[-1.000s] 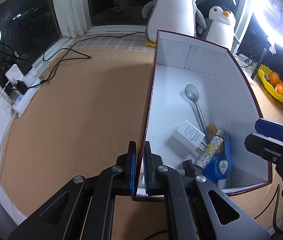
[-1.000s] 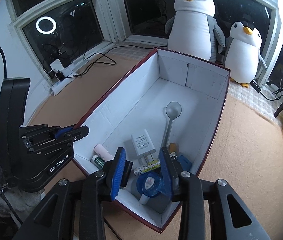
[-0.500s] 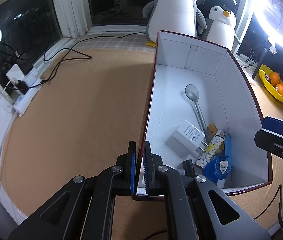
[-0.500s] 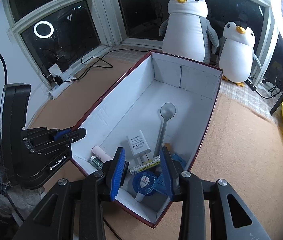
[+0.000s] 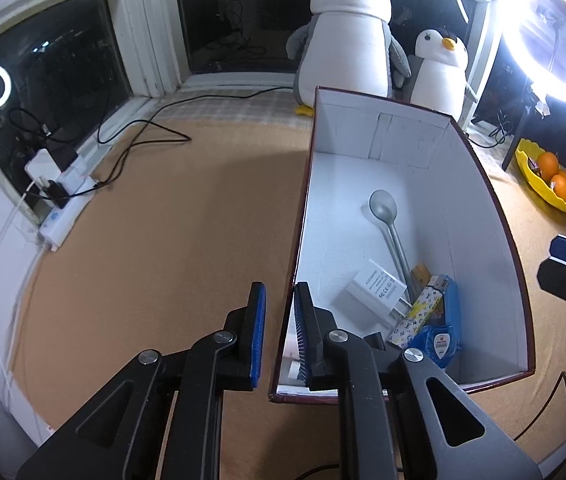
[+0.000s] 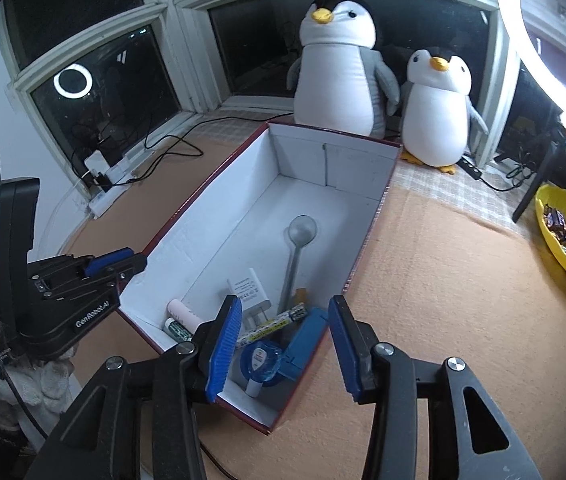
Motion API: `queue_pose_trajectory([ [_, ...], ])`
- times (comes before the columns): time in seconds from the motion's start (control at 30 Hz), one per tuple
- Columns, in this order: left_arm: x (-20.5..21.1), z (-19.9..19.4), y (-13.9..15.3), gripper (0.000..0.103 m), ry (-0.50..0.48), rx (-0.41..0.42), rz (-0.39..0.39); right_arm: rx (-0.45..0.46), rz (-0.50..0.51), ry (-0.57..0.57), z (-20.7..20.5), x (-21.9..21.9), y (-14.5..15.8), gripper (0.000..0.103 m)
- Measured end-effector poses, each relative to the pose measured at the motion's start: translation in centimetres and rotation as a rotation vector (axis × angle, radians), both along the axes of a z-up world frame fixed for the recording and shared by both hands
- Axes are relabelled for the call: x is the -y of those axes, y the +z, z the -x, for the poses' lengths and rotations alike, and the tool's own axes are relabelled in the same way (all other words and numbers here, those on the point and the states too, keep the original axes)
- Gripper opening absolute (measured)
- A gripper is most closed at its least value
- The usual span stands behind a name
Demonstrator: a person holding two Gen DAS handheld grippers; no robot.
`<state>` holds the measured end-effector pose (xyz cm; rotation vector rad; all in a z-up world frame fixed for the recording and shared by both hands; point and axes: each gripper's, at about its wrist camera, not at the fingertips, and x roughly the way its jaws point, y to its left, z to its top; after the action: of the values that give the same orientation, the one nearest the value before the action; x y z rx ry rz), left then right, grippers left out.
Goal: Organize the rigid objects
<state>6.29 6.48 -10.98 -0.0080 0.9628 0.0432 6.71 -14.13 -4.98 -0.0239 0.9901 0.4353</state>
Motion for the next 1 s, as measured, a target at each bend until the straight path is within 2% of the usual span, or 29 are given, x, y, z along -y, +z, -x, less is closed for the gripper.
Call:
queue_pose_trajectory([
  [0.07, 0.0, 0.2, 0.3, 0.014, 0.002, 0.009, -0.008, 0.008, 0.002, -0.019, 0.1, 0.7, 0.2, 0.042],
  [0.2, 0.2, 0.4, 0.9, 0.015, 0.004, 0.021, -0.012, 0.017, 0.011, -0.059, 0.3, 1.7, 0.6, 0.051],
  [0.33, 0.5, 0.9, 1.5, 0.018, -0.001, 0.030, -0.019, 0.029, 0.022, -0.083, 0.6, 2.2, 0.8, 0.052],
  [0.4, 0.7, 1.2, 1.8, 0.025, -0.007, 0.030, -0.018, 0.038, 0.036, -0.090, 0.8, 2.3, 0.9, 0.056],
  [0.47, 1.0, 1.6, 2.2, 0.036, -0.006, 0.037, -0.022, 0.048, 0.036, -0.092, 1.0, 2.5, 1.2, 0.058],
  [0.6, 1.4, 2.5, 3.2, 0.045, -0.007, 0.055, -0.022, 0.079, 0.039, -0.098, 1.6, 2.8, 2.2, 0.061],
  [0.67, 1.5, 3.0, 3.8, 0.060, -0.001, 0.070, -0.018, 0.097, 0.046, -0.101, 2.0, 2.8, 2.7, 0.062],
  [0.77, 1.9, 3.9, 5.0, 0.070, 0.000, 0.098, -0.008, 0.136, 0.061, -0.111, 2.8, 3.0, 3.7, 0.066],
  [0.93, 3.4, 5.1, 6.4, 0.082, -0.018, 0.124, -0.030, 0.195, 0.081, -0.124, 4.3, 3.6, 5.3, 0.070],
  [1.0, 3.8, 5.6, 6.9, 0.082, -0.012, 0.138, -0.037, 0.205, 0.076, -0.131, 4.8, 4.0, 5.7, 0.071],
])
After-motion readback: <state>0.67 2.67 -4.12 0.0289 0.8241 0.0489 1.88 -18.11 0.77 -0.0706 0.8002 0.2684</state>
